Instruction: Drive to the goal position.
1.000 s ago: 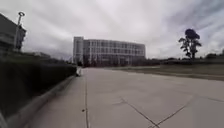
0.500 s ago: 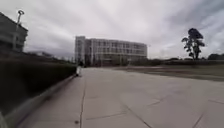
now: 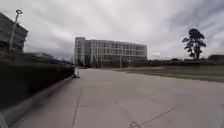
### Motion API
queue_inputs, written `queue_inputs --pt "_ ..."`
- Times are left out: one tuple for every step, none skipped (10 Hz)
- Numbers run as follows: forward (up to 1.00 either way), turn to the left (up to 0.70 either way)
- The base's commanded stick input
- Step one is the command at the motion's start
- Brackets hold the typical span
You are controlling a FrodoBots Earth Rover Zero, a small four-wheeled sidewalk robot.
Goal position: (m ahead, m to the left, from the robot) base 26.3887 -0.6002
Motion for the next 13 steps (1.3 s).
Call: queue_inputs --pt "0.70 0.11" --pt "0.70 0.33" --pt "0.70 0.35" --pt "0.70 0.35" --pt "0.70 0.35" --pt "0.70 0.35" --pt "0.70 0.35" --pt "0.70 0.13" --pt "0.70 0.00" --pt "0.70 0.00" --pt "0.70 0.00" --pt "0.70 0.00" --pt "0.70 0.00"
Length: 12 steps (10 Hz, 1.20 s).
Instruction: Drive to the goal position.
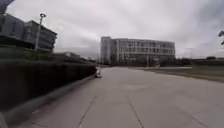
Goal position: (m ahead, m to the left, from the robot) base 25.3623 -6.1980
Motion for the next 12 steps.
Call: queue_inputs --pt "0.70 0.00" --pt "0.70 0.00" --pt "0.70 0.00" --pt "0.70 0.00" --pt "0.70 0.00" --pt "0.70 0.00" --pt "0.70 0.00" --pt "0.70 0.00" --pt "0.70 0.00" --pt "0.70 0.00" --pt "0.70 0.00" --pt "0.70 0.00"
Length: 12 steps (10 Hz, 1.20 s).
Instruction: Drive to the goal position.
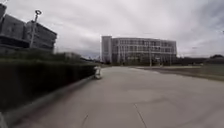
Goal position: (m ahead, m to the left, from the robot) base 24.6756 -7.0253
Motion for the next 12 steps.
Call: queue_inputs --pt "0.70 0.00" --pt "0.70 0.00" --pt "0.70 -0.33" --pt "0.70 -0.28" --pt "0.70 -0.14" --pt "0.70 -0.01" --pt "0.70 0.00" --pt "0.70 0.00" --pt "0.70 0.00" --pt "0.70 0.00" --pt "0.70 0.00" --pt "0.70 0.00"
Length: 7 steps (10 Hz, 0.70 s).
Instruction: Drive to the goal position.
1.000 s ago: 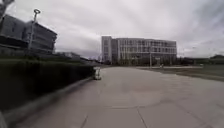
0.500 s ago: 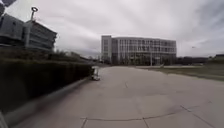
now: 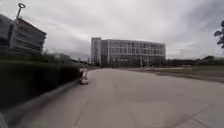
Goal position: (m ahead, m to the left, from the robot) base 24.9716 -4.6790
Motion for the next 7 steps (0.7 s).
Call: queue_inputs --pt "0.70 0.00" --pt "0.70 0.00" --pt "0.70 0.00" --pt "0.70 0.00" --pt "0.70 0.00" --pt "0.70 0.00" --pt "0.70 -0.14"
